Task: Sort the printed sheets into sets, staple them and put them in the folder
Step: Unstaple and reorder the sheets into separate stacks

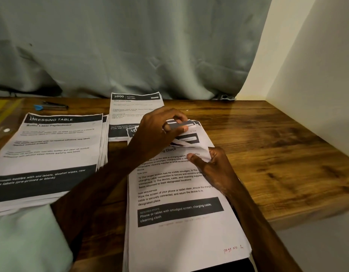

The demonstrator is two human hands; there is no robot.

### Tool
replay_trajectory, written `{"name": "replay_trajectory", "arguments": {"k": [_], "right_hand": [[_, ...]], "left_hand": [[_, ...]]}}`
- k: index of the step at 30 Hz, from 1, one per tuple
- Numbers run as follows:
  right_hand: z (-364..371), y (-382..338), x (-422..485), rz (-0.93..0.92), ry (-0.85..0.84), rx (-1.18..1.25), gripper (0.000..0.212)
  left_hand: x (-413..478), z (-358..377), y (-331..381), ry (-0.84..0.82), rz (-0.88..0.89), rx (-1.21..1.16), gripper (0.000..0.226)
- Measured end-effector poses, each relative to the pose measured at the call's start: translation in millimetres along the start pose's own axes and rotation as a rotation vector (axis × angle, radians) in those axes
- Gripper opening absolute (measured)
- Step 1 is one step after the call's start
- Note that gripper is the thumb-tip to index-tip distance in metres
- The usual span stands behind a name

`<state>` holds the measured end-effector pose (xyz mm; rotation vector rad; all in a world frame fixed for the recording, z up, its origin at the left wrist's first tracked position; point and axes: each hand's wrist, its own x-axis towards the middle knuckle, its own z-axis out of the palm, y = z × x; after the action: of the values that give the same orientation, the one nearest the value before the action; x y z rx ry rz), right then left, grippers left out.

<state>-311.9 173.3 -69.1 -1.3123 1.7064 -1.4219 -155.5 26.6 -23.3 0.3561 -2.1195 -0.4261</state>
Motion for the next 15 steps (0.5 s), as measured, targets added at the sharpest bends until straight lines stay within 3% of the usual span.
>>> {"name": "replay_trajectory", "arguments": {"k": [5,15], "right_hand": [[-0.6,-0.8,0.2,0.032,-0.009,0.030,0.022],[-0.6,1.2,0.7,0.003,-0.017,0.008,0.020]], "left_hand": [[0.4,1.2,3.1,-0.027,0.105,0.000,0.016],[-0.9,3.1,-0.4,-0.096,0.088,0.035,0.016]]}}
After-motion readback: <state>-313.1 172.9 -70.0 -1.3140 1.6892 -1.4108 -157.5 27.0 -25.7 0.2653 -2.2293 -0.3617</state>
